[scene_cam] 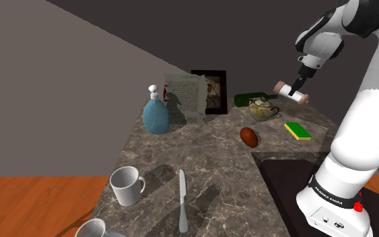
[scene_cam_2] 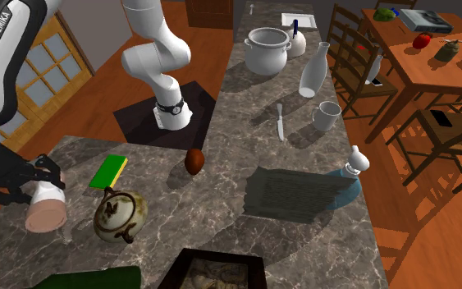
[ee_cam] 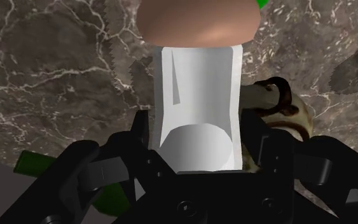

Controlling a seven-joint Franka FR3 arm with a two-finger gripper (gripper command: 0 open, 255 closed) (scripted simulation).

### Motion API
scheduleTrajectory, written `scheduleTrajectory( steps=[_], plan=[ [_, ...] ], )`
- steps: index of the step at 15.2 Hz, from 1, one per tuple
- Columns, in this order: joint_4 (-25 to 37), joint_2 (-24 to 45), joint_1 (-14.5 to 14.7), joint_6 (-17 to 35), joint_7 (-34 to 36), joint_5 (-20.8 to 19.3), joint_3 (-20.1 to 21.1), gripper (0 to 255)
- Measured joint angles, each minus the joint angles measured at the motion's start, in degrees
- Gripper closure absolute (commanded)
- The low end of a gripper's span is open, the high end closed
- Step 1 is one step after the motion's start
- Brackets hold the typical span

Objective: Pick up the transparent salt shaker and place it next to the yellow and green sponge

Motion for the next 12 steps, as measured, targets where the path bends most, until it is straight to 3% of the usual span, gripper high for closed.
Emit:
scheduleTrajectory(
  steps=[12],
  plan=[
    [-2.7,7.5,-2.6,5.7,-7.1,8.4,2.4,255]
  ],
)
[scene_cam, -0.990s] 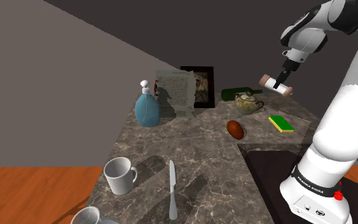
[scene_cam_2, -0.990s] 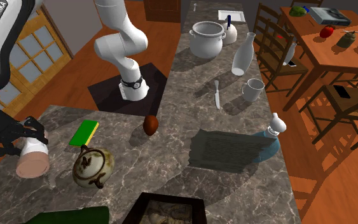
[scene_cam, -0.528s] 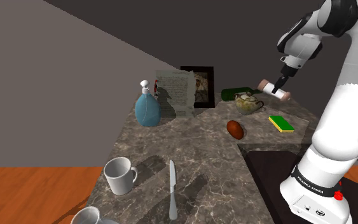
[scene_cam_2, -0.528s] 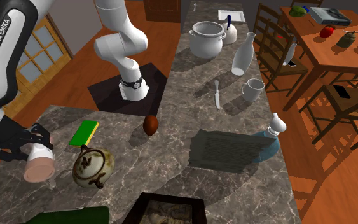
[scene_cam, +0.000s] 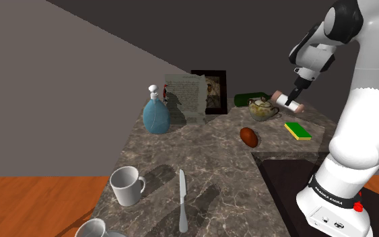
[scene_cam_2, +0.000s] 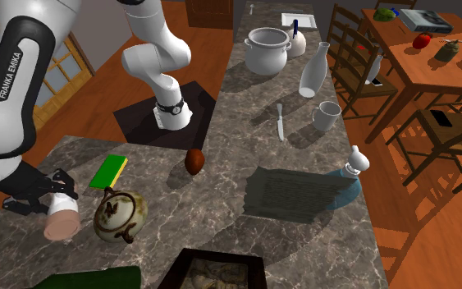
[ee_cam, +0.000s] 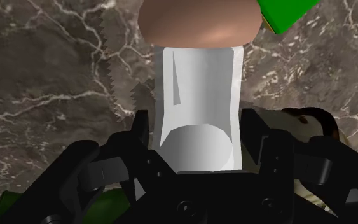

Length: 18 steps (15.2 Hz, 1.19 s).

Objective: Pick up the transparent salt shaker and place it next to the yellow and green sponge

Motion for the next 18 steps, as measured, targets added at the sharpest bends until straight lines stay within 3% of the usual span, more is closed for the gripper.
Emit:
scheduleTrajectory(
  steps=[10,16,17,18],
  plan=[
    [-1.3,5.7,-2.6,3.9,-5.3,6.7,3.2,255],
    [-1.3,6.1,-2.9,4.1,-5.7,7.2,3.5,255],
    [-1.3,6.1,-2.9,4.1,-5.7,7.2,3.5,0],
    [-1.3,6.1,-2.9,4.2,-5.7,7.2,3.5,0]
  ],
)
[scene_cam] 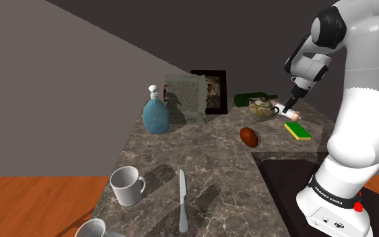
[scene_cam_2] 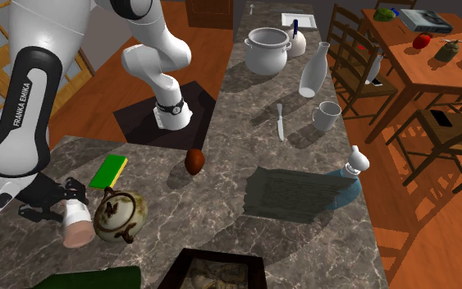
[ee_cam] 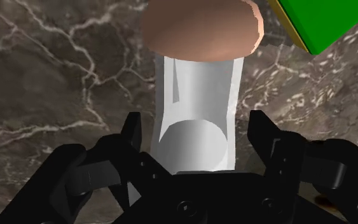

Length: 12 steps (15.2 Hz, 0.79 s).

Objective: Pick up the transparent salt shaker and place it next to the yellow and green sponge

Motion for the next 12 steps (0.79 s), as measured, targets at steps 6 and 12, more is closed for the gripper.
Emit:
scheduleTrajectory(
  steps=[6,12],
  plan=[
    [0.1,-0.9,0.3,-0.6,0.6,-1.0,-0.6,0],
    [1.4,-5.3,1.8,-4.2,3.9,-6.3,-3.7,0]
  ],
)
